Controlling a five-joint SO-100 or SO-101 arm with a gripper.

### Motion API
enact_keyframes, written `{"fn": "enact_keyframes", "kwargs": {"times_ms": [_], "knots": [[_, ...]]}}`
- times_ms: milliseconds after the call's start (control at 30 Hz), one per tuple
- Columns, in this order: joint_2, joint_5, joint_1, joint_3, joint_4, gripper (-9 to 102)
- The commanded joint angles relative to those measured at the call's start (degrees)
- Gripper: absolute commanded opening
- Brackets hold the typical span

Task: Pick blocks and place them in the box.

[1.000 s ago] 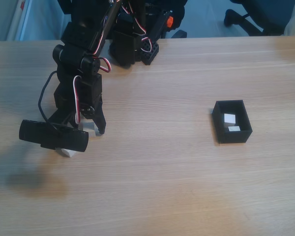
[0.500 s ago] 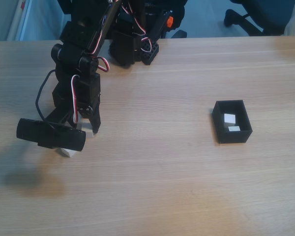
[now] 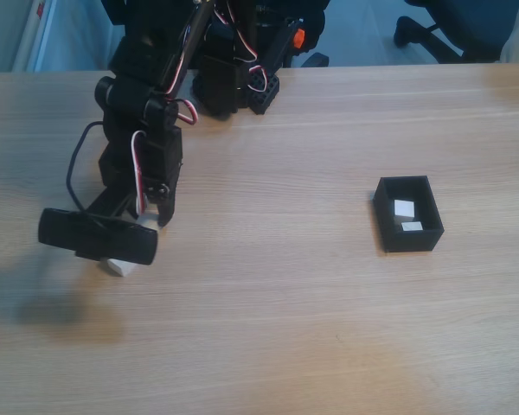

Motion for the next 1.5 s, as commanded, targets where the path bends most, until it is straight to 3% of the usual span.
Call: {"fn": "enact_keyframes", "kwargs": {"times_ms": [0, 167, 433, 600, 767, 1467], "knots": [[6.42, -0.35, -2.02, 0.88, 1.23, 0], [16.79, 2.64, -9.49, 5.10, 3.69, 0], [32.08, 14.24, -31.03, 8.44, 8.70, 0], [33.84, 20.13, -43.95, 5.01, 10.81, 0], [30.85, 27.42, -53.26, 0.44, 7.38, 0], [11.07, 42.63, -66.97, -17.40, 7.38, 2]]}}
